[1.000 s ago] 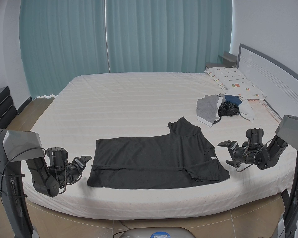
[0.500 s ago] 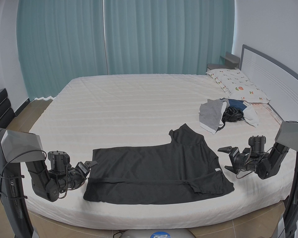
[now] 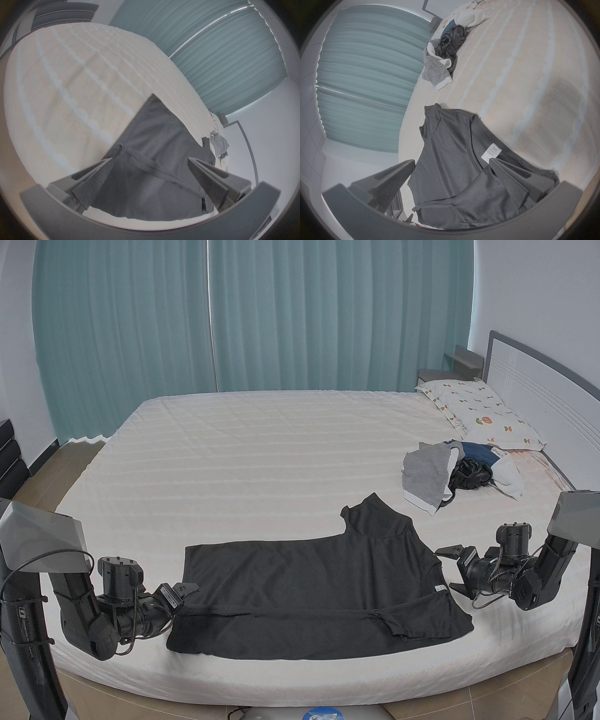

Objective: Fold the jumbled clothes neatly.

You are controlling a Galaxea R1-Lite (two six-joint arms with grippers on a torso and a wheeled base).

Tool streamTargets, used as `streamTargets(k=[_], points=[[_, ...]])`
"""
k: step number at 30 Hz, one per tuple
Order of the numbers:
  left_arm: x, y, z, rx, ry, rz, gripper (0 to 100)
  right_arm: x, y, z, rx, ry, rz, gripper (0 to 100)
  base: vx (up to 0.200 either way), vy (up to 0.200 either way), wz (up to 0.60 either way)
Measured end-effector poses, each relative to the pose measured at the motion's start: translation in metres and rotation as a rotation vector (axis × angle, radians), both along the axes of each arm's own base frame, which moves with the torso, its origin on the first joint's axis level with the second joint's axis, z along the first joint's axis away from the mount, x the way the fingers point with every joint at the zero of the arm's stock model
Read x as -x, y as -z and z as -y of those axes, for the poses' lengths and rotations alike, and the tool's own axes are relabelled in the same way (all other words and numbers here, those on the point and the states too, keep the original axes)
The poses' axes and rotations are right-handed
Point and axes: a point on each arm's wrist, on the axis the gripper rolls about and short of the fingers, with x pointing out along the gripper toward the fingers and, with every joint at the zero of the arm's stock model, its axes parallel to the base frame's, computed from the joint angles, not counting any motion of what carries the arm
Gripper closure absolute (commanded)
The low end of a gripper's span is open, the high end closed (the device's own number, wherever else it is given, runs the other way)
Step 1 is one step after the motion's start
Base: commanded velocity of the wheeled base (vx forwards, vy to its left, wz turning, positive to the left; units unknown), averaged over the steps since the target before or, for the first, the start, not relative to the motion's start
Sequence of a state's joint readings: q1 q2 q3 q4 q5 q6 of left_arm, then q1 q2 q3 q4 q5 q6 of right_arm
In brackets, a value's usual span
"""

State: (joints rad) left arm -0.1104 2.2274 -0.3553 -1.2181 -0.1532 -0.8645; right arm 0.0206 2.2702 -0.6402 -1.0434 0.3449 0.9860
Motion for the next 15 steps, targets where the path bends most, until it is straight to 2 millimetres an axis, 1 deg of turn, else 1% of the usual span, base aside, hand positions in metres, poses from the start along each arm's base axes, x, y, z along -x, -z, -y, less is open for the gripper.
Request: streamTargets(k=[6,10,15], points=[[0.007,-0.002,0.02,0.001,0.065,-0.007,0,0.001,0.001,0.0,0.002,-0.003,-0.004,0,0.0,0.0,0.0],[0.01,0.004,0.031,-0.015,0.091,-0.023,0,0.001,0.002,-0.001,0.01,-0.009,-0.003,0,0.0,0.0,0.0],[0.002,0.011,0.04,-0.044,0.087,-0.01,0,0.001,0.004,-0.002,0.017,-0.017,-0.005,0,0.0,0.0,0.0]])
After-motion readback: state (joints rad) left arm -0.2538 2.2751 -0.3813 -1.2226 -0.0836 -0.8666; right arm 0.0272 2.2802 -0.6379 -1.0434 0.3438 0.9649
